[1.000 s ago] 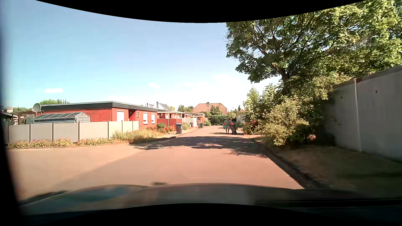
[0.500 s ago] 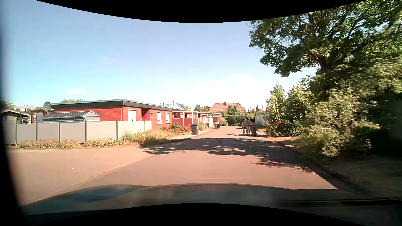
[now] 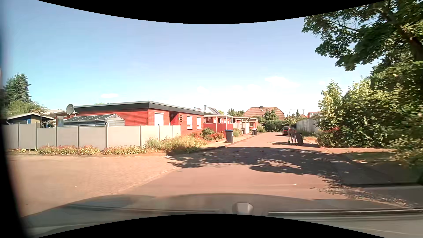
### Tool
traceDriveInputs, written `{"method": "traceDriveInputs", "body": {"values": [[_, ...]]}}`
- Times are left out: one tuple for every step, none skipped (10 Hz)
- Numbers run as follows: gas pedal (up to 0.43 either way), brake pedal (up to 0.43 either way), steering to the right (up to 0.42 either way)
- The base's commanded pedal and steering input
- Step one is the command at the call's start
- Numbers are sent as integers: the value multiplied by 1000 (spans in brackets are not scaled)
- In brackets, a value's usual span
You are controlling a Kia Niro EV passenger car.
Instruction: Follow the waypoints while adhering to traffic rules and regulations
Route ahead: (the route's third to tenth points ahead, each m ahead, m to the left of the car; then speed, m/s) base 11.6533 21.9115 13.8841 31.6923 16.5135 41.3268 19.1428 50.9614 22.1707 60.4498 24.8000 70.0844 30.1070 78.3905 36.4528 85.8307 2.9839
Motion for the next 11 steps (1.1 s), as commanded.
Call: {"method": "traceDriveInputs", "body": {"values": [[0, 6, -378], [0, 6, -391], [0, 6, -410], [0, 6, -431], [0, 6, -450], [0, 6, -469], [0, 6, -495], [0, 6, -526], [0, 6, -551], [0, 6, -585], [0, 6, -616]]}}
